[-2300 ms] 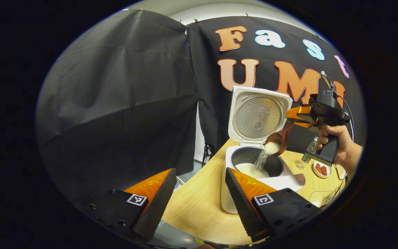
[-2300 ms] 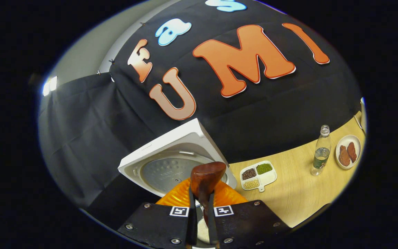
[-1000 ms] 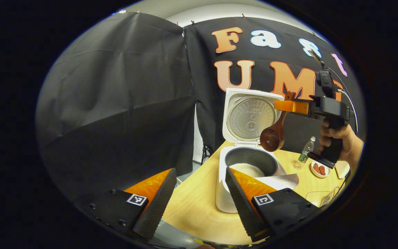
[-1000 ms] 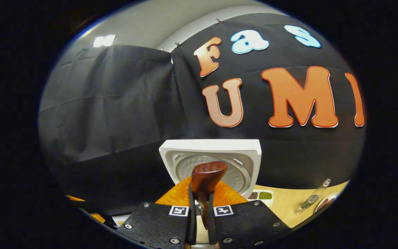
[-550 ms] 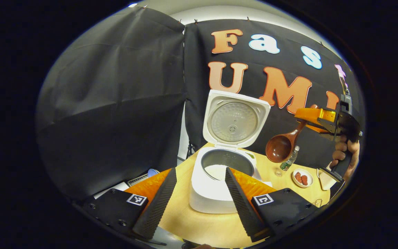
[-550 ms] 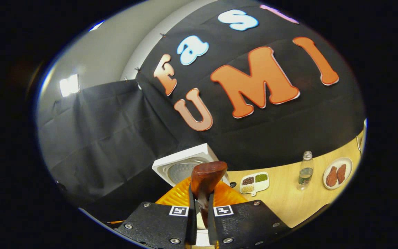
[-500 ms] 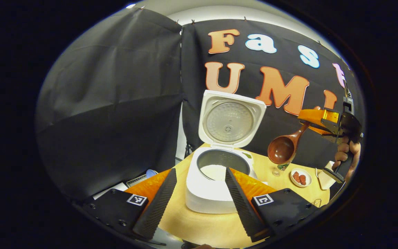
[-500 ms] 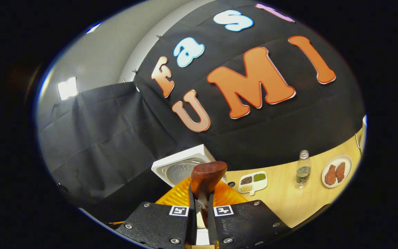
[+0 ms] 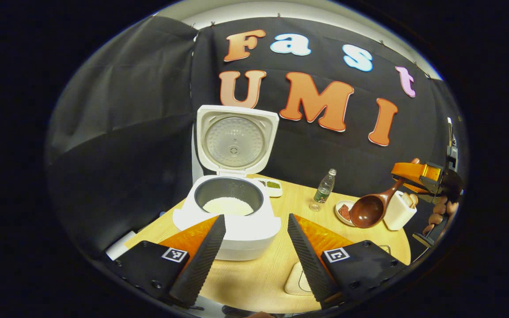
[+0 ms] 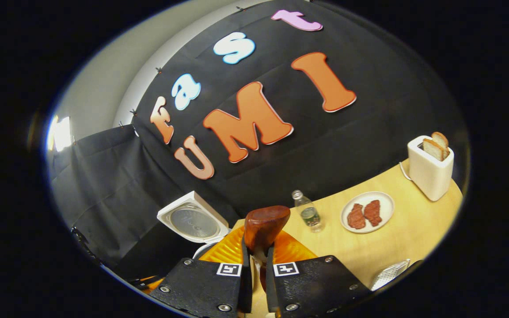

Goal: Close the left gripper, press the button to open the rice cooker; take a wooden spoon from the chopstick holder with the right hand, scoop a spoonful of rice and pour it into the rice cooker, then put the wooden spoon back into the chopstick holder.

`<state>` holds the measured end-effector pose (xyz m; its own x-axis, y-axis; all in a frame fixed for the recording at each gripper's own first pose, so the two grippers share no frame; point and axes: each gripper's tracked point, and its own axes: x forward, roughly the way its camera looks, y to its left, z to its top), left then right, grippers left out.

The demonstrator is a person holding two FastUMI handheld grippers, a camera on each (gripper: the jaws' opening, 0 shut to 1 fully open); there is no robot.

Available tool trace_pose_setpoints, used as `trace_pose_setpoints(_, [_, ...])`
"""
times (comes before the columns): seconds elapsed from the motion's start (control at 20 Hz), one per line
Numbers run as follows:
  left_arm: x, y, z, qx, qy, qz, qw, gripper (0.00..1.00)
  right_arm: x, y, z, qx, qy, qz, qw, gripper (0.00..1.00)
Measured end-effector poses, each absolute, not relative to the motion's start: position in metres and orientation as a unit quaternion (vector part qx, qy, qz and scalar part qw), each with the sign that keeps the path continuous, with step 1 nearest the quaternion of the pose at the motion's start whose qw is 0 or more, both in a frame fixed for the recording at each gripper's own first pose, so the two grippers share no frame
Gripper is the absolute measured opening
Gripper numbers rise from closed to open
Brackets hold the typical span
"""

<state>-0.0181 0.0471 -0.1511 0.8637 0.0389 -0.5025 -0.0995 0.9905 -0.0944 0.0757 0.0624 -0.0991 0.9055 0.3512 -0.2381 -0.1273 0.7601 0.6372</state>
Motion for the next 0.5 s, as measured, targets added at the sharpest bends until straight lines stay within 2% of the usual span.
trace_pose_setpoints(0.2, [-0.018,0.021,-0.144,-0.050,0.252,0.016,0.966,0.96,0.057,-0.002,-0.125,0.330,0.182,0.068,0.924,0.12])
trace_pose_setpoints(0.5, [-0.009,0.001,-0.136,-0.043,0.246,0.014,0.968,0.94,0.032,-0.065,-0.159,0.321,0.186,0.008,0.929,0.12])
